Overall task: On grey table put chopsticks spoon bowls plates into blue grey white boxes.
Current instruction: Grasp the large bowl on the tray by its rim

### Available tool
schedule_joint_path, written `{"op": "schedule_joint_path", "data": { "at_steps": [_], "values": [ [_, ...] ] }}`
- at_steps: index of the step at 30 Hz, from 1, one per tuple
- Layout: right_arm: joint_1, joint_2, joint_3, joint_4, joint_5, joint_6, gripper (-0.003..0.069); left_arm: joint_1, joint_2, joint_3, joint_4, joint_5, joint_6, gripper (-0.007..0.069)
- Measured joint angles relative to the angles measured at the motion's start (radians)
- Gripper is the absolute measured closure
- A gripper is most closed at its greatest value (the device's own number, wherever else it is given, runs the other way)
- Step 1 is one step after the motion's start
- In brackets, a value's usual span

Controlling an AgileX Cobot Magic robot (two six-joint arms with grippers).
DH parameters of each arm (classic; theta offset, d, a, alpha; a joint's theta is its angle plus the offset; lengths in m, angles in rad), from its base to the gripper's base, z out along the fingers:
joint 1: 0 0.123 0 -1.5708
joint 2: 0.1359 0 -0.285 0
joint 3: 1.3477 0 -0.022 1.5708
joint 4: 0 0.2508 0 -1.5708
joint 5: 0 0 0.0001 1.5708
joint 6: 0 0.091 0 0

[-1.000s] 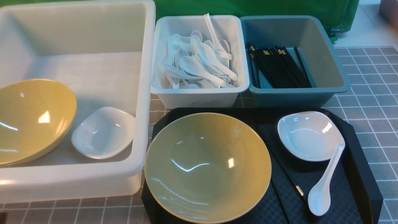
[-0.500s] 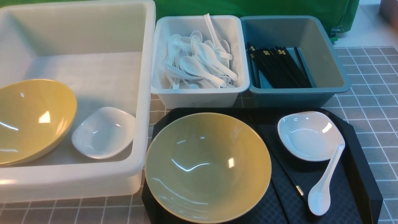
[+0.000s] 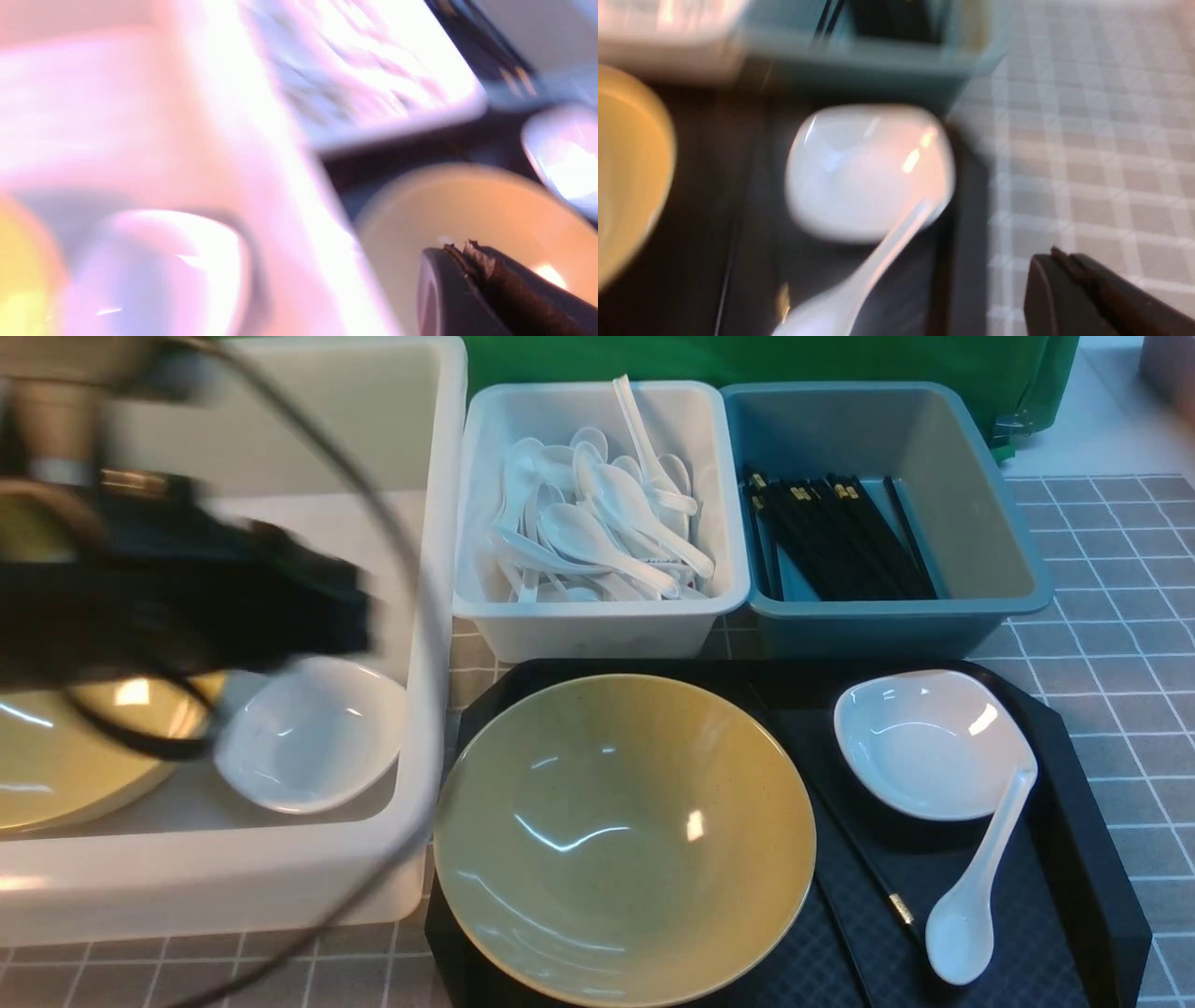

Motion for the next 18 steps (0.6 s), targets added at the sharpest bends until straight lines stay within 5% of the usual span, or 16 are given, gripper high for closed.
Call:
{"op": "schedule_joint_path", "data": {
  "at_steps": [6, 11, 18],
  "values": [
    [0.001, 0.061, -0.003, 0.140, -0.024, -0.152, 0.0624, -0.199, 0.303, -0.148, 0.013, 0.104, 0.021, 0.0615],
    [0.001, 0.067, 0.013, 0.165, -0.071, -0.164, 0.0622, -0.265, 0.519, -0.230, 0.030, 0.115, 0.021, 0.0615],
    [0.001, 0.067, 0.028, 0.195, -0.091, -0.164, 0.0620, -0.350, 0.712, -0.316, -0.109, 0.107, 0.080, 0.0614]
  ]
}}
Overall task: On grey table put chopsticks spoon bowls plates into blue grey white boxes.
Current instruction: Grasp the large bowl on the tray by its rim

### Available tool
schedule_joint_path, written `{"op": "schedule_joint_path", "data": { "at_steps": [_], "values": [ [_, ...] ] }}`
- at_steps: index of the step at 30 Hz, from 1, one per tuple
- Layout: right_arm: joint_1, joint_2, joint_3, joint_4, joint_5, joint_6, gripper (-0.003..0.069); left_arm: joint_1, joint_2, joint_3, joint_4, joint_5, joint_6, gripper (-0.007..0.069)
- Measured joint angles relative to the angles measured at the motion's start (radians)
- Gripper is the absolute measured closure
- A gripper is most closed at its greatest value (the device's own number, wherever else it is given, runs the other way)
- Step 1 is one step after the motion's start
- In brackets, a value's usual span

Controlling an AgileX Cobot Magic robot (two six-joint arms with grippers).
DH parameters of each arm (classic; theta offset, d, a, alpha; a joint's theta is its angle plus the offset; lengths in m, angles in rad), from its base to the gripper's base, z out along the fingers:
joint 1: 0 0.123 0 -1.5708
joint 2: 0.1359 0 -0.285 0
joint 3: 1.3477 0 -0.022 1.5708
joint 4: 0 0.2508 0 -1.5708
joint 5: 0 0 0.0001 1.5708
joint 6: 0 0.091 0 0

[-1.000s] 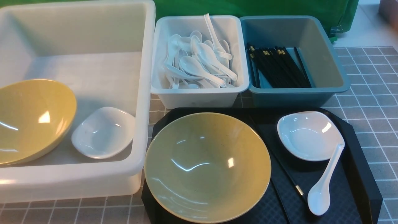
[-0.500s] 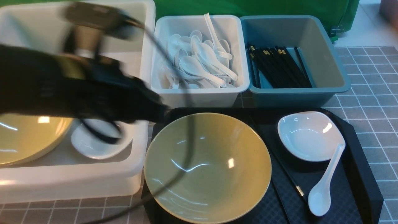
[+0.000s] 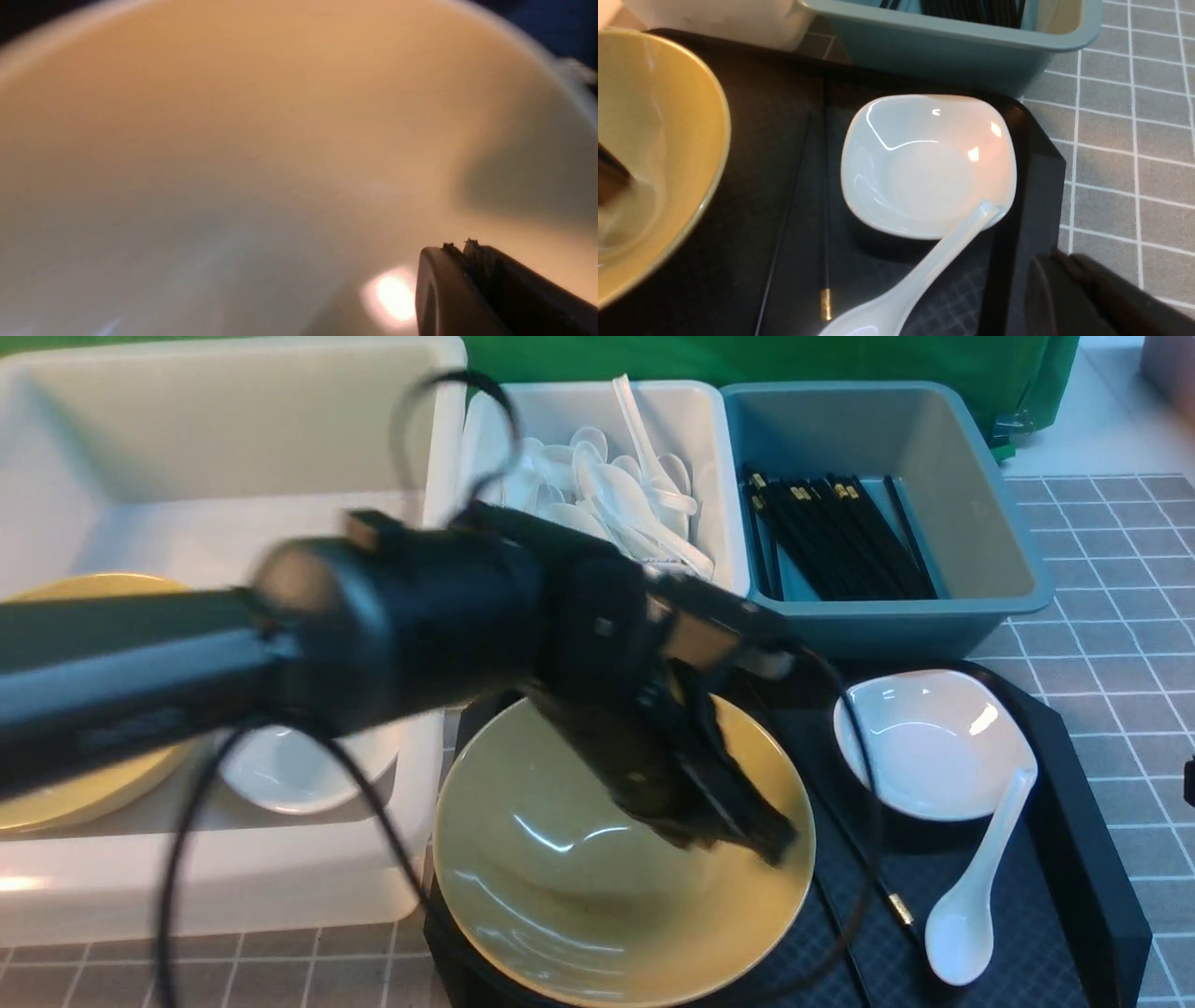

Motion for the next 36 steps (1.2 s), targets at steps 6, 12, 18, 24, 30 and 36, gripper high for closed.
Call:
{"op": "schedule_joint_path", "data": {
  "at_steps": [6, 12, 18, 24, 30, 36],
  "values": [
    [0.000, 0.000, 0.000, 0.001, -0.005, -0.001, 0.0618, -0.037, 0.088, -0.113, -0.178, 0.032, 0.138, 0.0599],
    [0.000, 0.000, 0.000, 0.001, -0.005, -0.001, 0.0617, 0.002, 0.071, -0.261, -0.194, 0.164, 0.230, 0.0421],
    [0.039, 0.000, 0.000, 0.003, -0.006, -0.001, 0.0615, 0.126, 0.056, -0.299, 0.108, 0.286, 0.142, 0.0189],
    [0.059, 0.000, 0.000, 0.004, -0.006, -0.001, 0.0615, 0.222, 0.115, -0.298, 0.235, 0.278, 0.062, 0.0104],
    [0.060, 0.000, 0.000, 0.004, -0.007, -0.001, 0.0615, 0.229, 0.210, -0.298, 0.206, 0.274, 0.091, 0.0134],
    [0.060, 0.000, 0.000, 0.004, -0.007, -0.001, 0.0614, 0.230, 0.237, -0.303, 0.117, 0.376, 0.150, 0.0434]
  ]
}}
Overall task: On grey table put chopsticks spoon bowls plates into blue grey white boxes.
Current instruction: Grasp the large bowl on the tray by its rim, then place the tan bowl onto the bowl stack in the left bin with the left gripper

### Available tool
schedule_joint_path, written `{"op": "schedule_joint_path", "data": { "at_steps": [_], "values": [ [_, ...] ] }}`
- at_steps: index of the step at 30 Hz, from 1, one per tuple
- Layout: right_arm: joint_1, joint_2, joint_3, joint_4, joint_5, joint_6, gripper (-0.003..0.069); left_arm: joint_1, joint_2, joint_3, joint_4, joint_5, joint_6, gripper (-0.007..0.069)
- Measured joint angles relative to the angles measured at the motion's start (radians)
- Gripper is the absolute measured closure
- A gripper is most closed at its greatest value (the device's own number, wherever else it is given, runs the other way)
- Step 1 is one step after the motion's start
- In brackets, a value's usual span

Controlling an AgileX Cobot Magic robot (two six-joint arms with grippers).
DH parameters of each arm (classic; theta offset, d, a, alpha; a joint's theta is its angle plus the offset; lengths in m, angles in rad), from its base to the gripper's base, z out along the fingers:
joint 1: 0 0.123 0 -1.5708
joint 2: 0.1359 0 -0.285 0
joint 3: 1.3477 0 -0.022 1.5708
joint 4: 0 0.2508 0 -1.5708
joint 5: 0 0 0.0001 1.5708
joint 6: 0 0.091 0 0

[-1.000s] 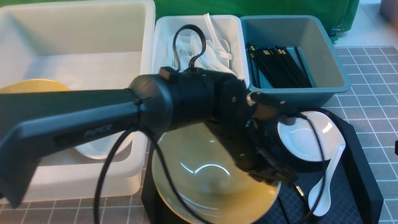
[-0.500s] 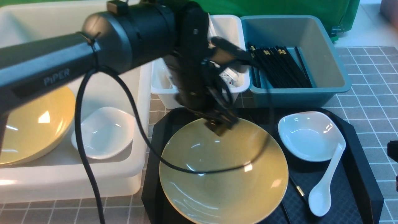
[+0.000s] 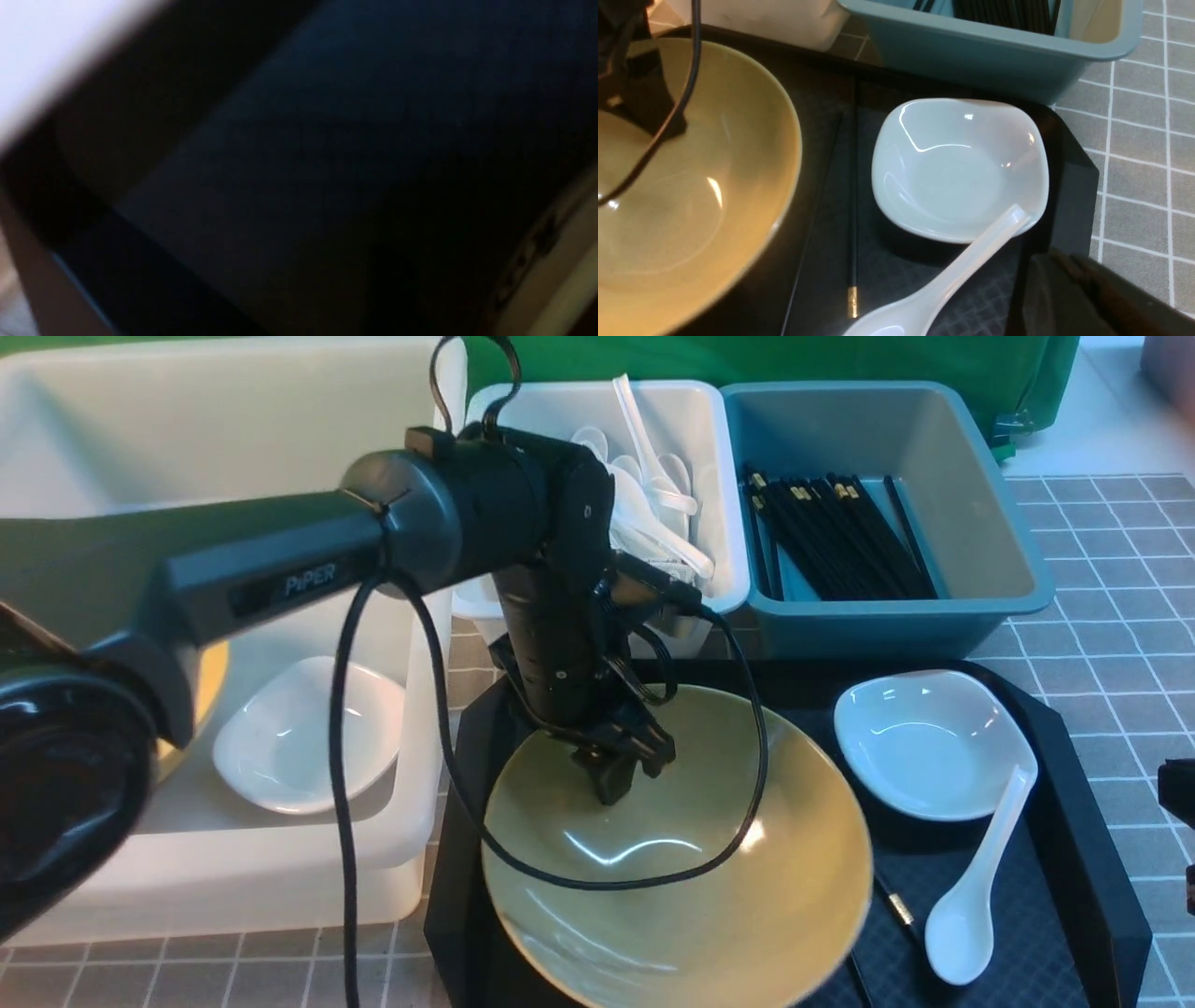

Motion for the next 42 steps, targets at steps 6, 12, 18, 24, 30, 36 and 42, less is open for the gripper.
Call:
{"op": "schedule_joint_path", "data": {
  "at_steps": [6, 12, 18, 24, 30, 36, 42],
  "values": [
    [0.000, 0.000, 0.000, 0.002, 0.000, 0.000, 0.0614, 0.000, -0.087, -0.051, -0.051, 0.079, 0.024, 0.0616],
    [0.000, 0.002, 0.000, 0.002, 0.000, 0.000, 0.0614, 0.136, -0.299, -0.078, -0.165, 0.077, 0.080, 0.0622],
    [0.000, 0.002, 0.000, 0.002, 0.001, 0.002, 0.0614, 0.467, -0.518, -0.069, -0.211, 0.058, 0.058, 0.0623],
    [0.000, 0.002, 0.000, 0.003, 0.001, 0.003, 0.0613, 0.917, -0.656, 0.181, -0.151, -0.058, 0.031, 0.0623],
    [0.020, 0.002, 0.000, 0.003, 0.001, 0.004, 0.0613, 1.038, -0.640, 0.377, -0.163, -0.284, 0.032, 0.0616],
    [0.049, 0.002, 0.000, 0.003, 0.002, 0.004, 0.0613, 1.052, -0.628, 0.508, -0.207, -0.533, 0.136, 0.0473],
    [0.050, 0.008, 0.000, 0.003, 0.007, 0.031, 0.0592, 1.052, -0.664, 0.516, -0.207, -0.525, 0.105, 0.0209]
  ]
}}
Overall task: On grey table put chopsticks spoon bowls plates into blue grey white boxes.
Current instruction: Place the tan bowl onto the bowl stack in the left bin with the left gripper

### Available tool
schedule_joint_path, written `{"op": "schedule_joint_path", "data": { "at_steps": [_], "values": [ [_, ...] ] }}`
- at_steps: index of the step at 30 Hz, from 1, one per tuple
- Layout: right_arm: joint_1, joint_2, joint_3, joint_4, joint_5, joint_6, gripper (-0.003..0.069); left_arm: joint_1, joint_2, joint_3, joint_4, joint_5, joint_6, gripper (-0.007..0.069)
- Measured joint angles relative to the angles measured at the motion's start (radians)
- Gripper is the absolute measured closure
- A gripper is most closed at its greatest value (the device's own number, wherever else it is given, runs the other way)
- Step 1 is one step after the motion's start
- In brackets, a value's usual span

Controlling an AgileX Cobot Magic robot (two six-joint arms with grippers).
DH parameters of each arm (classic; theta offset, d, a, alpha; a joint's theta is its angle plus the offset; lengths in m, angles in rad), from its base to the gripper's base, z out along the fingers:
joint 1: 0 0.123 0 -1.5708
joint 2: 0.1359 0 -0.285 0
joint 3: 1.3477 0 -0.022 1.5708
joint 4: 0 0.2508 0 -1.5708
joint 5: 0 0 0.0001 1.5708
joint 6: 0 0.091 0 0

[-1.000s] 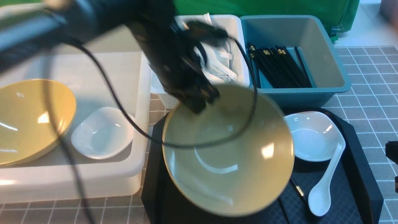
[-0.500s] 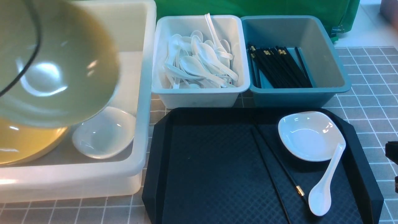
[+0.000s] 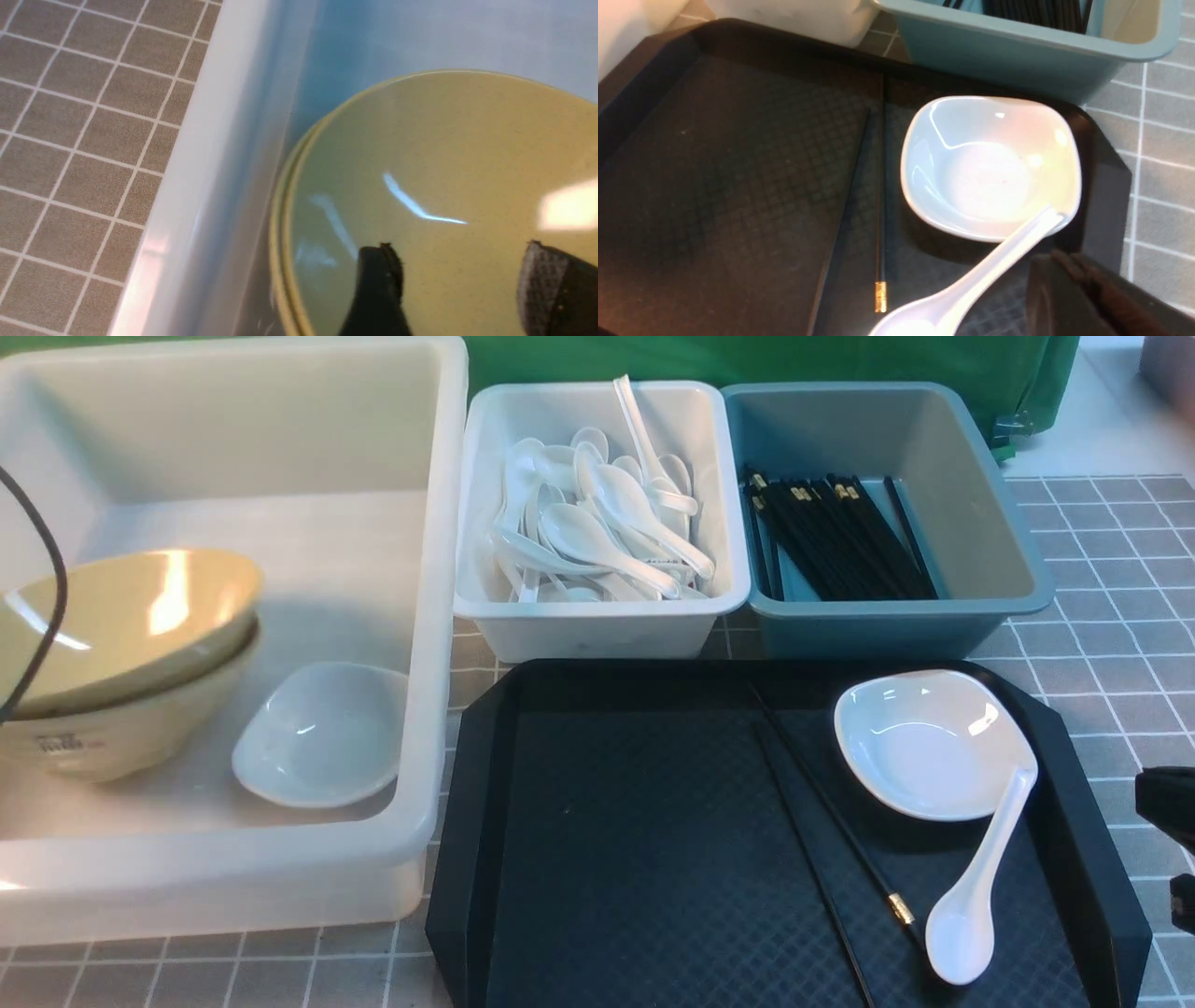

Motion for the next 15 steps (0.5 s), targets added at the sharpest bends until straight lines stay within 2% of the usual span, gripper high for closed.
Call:
{"op": "schedule_joint_path", "data": {
  "at_steps": [1, 3, 5, 7, 11, 12, 15],
  "values": [
    [0.000, 0.008, 0.000, 0.000, 0.008, 0.004, 0.0573, 0.000, -0.027, 0.000, 0.002, 0.011, -0.018, 0.0160],
    [0.001, 0.021, 0.000, 0.000, 0.025, 0.011, 0.0531, 0.000, -0.080, 0.000, 0.002, 0.029, -0.049, 0.0116],
    [0.010, 0.041, 0.000, 0.000, 0.037, 0.018, 0.0482, 0.000, -0.138, 0.000, -0.007, 0.047, -0.068, 0.0095],
    [0.036, 0.084, -0.003, 0.000, 0.053, 0.026, 0.0398, -0.003, -0.229, 0.000, -0.061, 0.068, -0.079, 0.0102],
    [0.080, 0.219, -0.050, 0.000, 0.059, 0.032, 0.0251, -0.095, -0.367, 0.000, -0.162, 0.130, -0.050, 0.0202],
    [0.081, 0.237, -0.059, 0.000, 0.059, 0.033, 0.0239, -0.111, -0.376, 0.000, -0.166, 0.141, -0.044, 0.0225],
    [0.086, 0.396, -0.150, 0.000, 0.058, 0.054, 0.0186, -0.248, -0.440, 0.047, -0.182, 0.182, -0.007, 0.0361]
  ]
}}
